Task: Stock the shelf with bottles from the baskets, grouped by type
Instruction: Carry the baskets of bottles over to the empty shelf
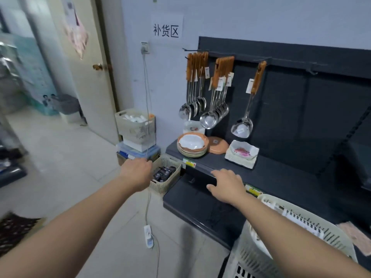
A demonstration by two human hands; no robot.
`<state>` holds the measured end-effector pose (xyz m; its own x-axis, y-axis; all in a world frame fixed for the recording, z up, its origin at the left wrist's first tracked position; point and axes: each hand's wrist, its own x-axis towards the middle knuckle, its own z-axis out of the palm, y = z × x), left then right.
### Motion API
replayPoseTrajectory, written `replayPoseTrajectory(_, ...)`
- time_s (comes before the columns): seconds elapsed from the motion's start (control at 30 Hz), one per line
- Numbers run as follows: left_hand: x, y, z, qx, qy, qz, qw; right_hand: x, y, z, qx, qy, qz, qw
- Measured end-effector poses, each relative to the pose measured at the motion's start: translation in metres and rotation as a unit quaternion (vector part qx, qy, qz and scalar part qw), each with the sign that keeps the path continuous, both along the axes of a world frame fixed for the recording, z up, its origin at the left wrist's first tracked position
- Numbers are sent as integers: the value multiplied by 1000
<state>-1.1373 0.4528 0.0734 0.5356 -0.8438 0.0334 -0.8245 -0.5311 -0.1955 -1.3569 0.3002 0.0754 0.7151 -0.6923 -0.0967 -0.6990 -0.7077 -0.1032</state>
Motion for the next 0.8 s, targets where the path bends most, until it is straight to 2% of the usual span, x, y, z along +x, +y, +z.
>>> replayPoseTrajectory(0.33, 121, 18, -2, -7, -17, 79, 997, 151, -7, 1, 5, 4, 93, 996)
replayPoseTrajectory(0.8, 296, -66, 8, -3, -16, 143, 990, 363, -115, 15, 28, -5, 146, 989)
